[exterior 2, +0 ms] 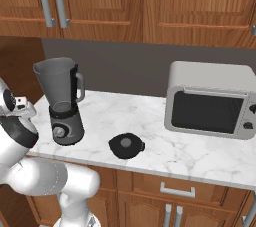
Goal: Open the blender lid, put the kiwi in the blender, close the lid, and start the blender.
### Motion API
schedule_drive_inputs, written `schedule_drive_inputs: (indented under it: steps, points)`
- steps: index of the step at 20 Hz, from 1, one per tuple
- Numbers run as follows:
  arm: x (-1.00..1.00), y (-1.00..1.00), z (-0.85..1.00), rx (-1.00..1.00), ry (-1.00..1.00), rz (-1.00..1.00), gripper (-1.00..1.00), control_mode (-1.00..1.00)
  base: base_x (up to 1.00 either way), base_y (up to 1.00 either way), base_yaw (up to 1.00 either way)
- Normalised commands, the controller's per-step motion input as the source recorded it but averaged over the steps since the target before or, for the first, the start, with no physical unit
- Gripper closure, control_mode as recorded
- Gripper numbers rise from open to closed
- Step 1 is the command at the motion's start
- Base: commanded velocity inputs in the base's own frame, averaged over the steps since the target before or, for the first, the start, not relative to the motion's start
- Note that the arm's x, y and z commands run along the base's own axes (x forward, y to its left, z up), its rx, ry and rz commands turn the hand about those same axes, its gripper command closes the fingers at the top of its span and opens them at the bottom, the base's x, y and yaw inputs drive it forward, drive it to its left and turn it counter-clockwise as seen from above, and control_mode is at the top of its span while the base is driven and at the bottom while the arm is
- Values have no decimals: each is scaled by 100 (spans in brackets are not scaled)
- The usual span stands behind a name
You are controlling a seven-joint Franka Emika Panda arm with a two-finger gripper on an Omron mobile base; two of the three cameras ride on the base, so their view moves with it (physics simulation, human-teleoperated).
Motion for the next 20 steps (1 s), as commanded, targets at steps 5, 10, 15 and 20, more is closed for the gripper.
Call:
schedule_drive_inputs:
  steps: [5,10,15,20]
  points:
    - [11,1,-28,0,0,0,-100,-100,0,0,0]
    - [13,8,-16,0,-1,0,-100,-100,0,0,0]
    - [9,19,-8,0,-6,0,-100,-100,0,0,0]
    - [5,13,-12,0,-5,0,-100,-100,0,0,0]
